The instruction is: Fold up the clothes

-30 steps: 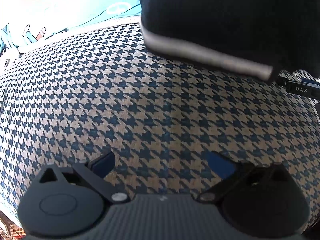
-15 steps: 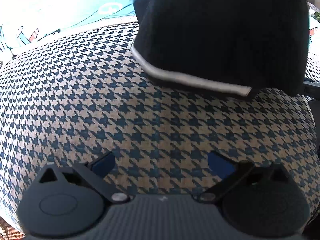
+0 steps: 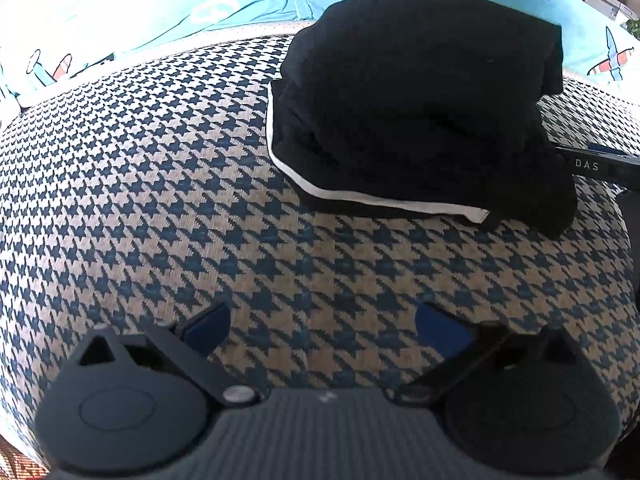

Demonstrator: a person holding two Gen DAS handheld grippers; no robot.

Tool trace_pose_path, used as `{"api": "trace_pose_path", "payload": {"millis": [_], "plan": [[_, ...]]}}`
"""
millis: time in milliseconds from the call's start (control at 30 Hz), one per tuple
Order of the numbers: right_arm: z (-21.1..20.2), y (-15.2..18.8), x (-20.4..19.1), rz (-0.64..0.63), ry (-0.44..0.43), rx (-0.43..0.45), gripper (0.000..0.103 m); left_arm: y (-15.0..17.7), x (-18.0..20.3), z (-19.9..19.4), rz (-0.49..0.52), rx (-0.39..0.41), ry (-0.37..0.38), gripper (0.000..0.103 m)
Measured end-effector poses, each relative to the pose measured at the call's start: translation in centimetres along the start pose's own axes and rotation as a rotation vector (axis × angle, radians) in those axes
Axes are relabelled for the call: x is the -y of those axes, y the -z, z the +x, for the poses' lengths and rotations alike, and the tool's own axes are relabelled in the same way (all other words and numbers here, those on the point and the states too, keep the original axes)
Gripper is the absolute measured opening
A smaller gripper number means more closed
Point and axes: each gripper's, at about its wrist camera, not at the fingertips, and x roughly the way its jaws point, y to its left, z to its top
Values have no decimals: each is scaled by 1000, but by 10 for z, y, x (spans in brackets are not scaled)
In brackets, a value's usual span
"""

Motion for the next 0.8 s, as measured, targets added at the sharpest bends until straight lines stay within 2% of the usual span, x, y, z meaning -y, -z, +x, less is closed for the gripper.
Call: {"api": "trace_pose_path", "payload": {"millis": [100, 500, 800], "plan": [[0, 0, 1, 0, 0, 0, 103, -13, -28, 1, -13, 1, 7, 103], [0, 0, 0, 1, 0, 0, 103, -57, -76, -17, -46, 30, 9, 103], [1, 0, 0, 1, 0, 1, 103, -69, -80, -6, -43, 24, -10, 103]]}}
